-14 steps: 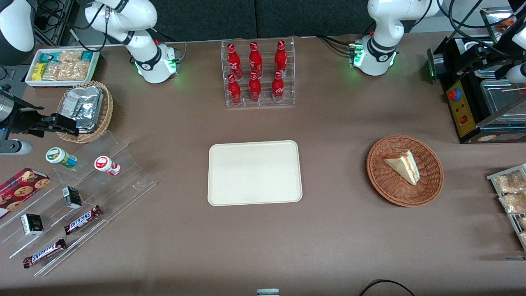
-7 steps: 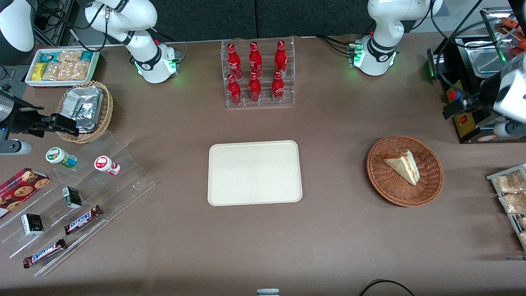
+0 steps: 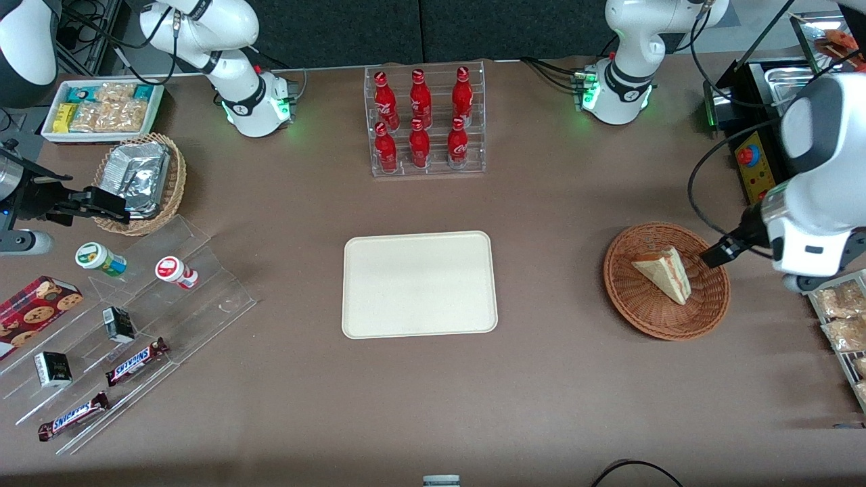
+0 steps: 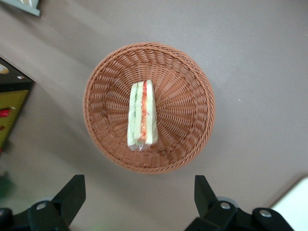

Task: Place sandwich from basket to tray
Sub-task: 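Move the left gripper down over the sandwich in the wicker basket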

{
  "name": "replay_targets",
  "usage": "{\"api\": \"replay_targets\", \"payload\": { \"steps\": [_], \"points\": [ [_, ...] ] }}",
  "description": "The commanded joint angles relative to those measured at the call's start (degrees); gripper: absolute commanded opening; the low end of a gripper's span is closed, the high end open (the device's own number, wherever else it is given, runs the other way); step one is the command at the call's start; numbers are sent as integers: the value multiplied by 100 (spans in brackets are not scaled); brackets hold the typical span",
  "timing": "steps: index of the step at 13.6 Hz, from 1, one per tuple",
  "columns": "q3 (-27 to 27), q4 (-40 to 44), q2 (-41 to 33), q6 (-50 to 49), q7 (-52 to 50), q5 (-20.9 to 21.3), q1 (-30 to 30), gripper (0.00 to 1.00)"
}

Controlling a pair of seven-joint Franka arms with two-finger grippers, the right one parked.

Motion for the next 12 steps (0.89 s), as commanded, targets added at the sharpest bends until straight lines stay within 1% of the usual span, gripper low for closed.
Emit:
{"api": "replay_targets", "payload": {
  "steps": [1, 4, 5, 7, 8, 12],
  "points": [
    [6, -1182, -371, 1097, -509, 65, 88, 100],
    [-3, -2614, -767, 2661, -580, 56, 343, 100],
    [-3, -2836, -768, 2979, -685, 21, 396, 100],
    [-3, -2882, -671, 3114, -1054, 21, 406, 100],
    [-3, -2943, -653, 3193, -1072, 21, 406, 100],
    [-12, -3549, -636, 4079, -1240, 30, 362, 100]
  ]
}}
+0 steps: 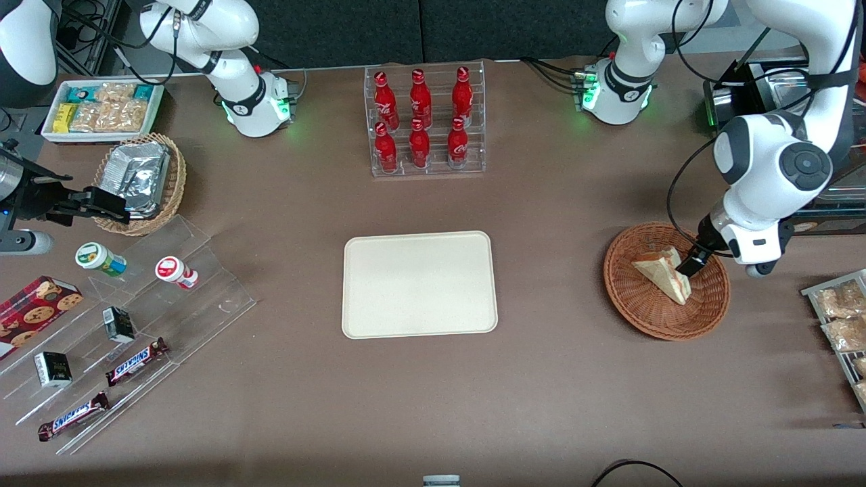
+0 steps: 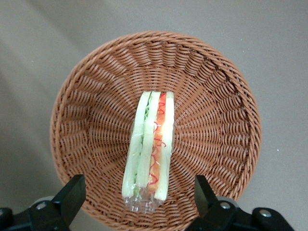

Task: Place sandwich from basket to tray
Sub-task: 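Close the left gripper on the wrapped sandwich's edge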

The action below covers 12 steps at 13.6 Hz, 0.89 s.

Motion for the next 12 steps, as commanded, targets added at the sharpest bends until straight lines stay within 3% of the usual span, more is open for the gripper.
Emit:
{"api": "replay_targets", "payload": {
  "steps": [1, 10, 12],
  "points": [
    [-21, -433, -95, 522, -168, 40, -33, 100],
    [-48, -697, 398, 1296, -150, 66, -103, 99],
    [-48, -671, 485, 1305, -142, 58, -121, 87]
  ]
}}
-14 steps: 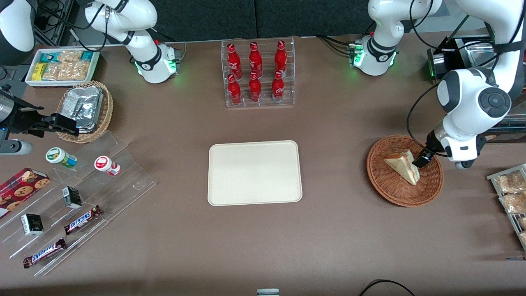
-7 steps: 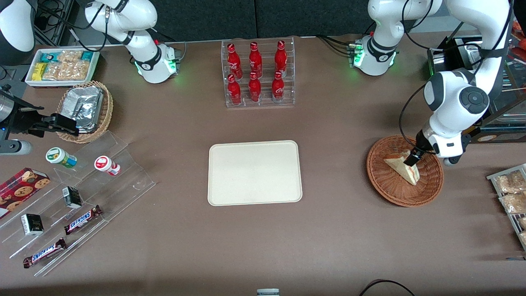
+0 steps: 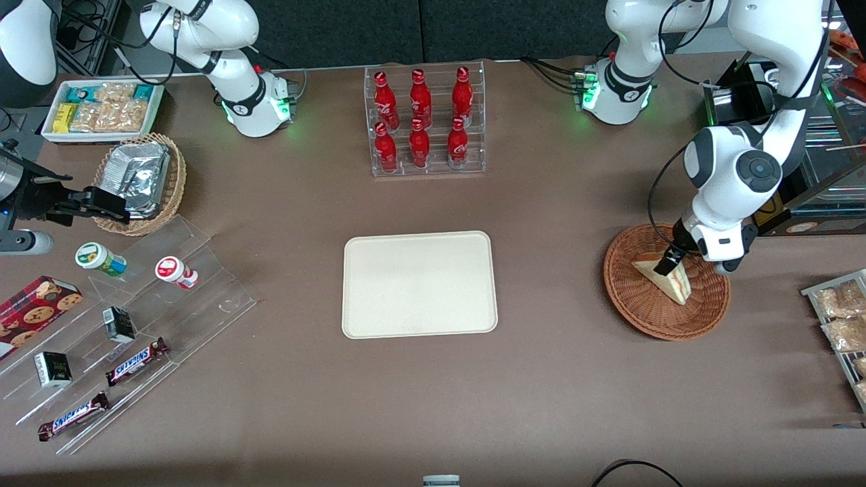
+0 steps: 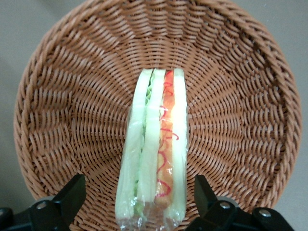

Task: Place sandwich from basket to tray
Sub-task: 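Close the left gripper on the wrapped sandwich's edge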

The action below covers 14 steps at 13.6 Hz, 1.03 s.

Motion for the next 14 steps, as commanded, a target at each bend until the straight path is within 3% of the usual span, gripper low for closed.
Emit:
{"api": "replay_targets", "payload": {
  "steps": [1, 3, 5, 8, 12, 14],
  "points": [
    [-6, 23, 75, 114, -132, 56, -60, 74],
    [-6, 84, 75, 105, -106, 64, -69, 28],
    [-14, 111, 57, 70, -97, 64, -78, 6],
    [-14, 233, -65, -139, -88, 64, -87, 4],
    [-32, 1356, -399, -2174, -114, 117, -472, 2],
    [-41, 2094, -496, -3413, -123, 362, -718, 2]
  ]
}}
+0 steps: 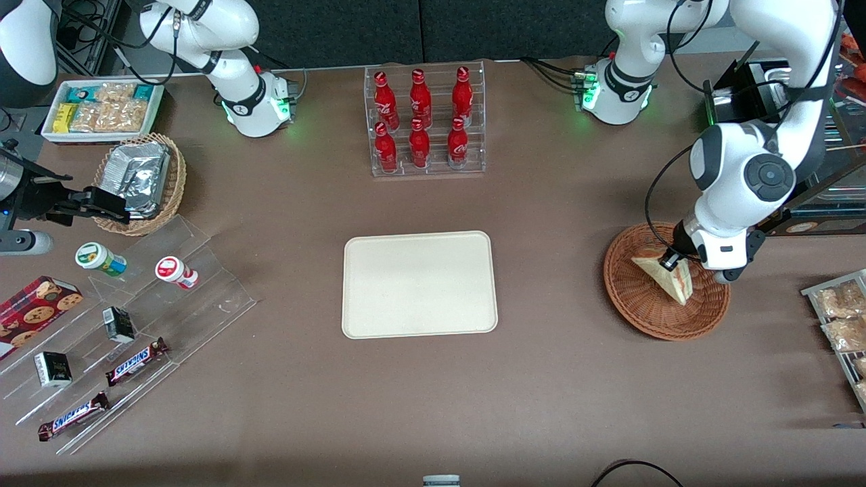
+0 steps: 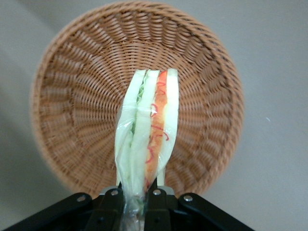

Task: Place sandwich from basket to tray
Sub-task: 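Close the left gripper on the wrapped sandwich's edge, then lift the sandwich and carry it with the left gripper over the cream tray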

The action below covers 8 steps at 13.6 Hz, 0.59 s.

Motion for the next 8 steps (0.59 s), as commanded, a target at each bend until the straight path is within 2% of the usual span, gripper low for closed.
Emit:
{"api": "replay_targets", "payload": {
  "steps": [1, 5, 8],
  "points": [
    [-7, 1030, -145, -1550, -133, 245, -414, 3],
    [-77, 2289, -75, -2951, -344, 158, -1337, 4],
    [-86, 2615, 240, -2953, -317, -175, -2241, 4]
  ]
}}
